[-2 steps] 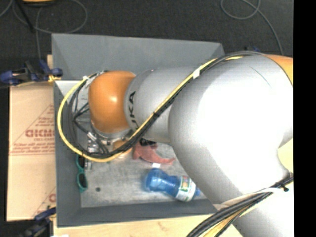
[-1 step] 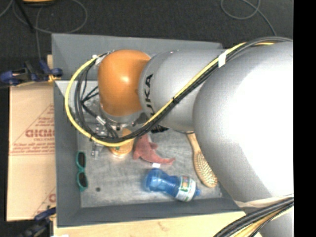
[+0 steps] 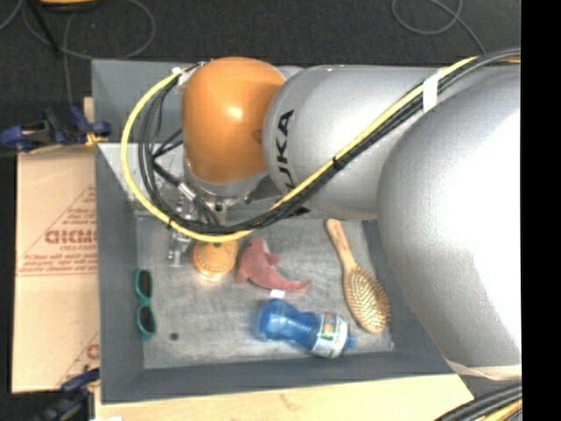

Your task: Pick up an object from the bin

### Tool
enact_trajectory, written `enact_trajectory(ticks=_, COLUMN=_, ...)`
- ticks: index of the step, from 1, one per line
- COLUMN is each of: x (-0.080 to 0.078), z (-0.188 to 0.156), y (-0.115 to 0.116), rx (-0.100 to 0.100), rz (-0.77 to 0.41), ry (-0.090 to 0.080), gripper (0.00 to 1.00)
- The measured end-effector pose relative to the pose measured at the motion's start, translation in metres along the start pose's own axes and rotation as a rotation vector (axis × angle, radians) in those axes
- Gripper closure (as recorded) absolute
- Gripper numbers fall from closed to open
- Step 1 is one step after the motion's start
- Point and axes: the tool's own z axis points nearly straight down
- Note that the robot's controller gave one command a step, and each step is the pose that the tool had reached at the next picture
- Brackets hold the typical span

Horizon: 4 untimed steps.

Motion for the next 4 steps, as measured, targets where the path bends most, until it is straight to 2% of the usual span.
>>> enact_trajectory(ticks=1, x=0.004, z=-0.064, y=-0.027, rx=0.006, rz=-0.144, ry=0.006, gripper=1.0)
enact_trajectory(ticks=2, x=0.002, z=-0.051, y=-0.018, rx=-0.002, rz=0.03, ry=-0.007, gripper=1.0)
enact_trajectory(ticks=3, x=-0.003, z=-0.001, y=-0.018, rx=0.002, rz=0.209, ry=0.0, gripper=1.0)
enact_trajectory(ticks=4, x=0.004, z=0.019, y=-0.023, rx=0.006, rz=-0.073, ry=0.003, gripper=1.0)
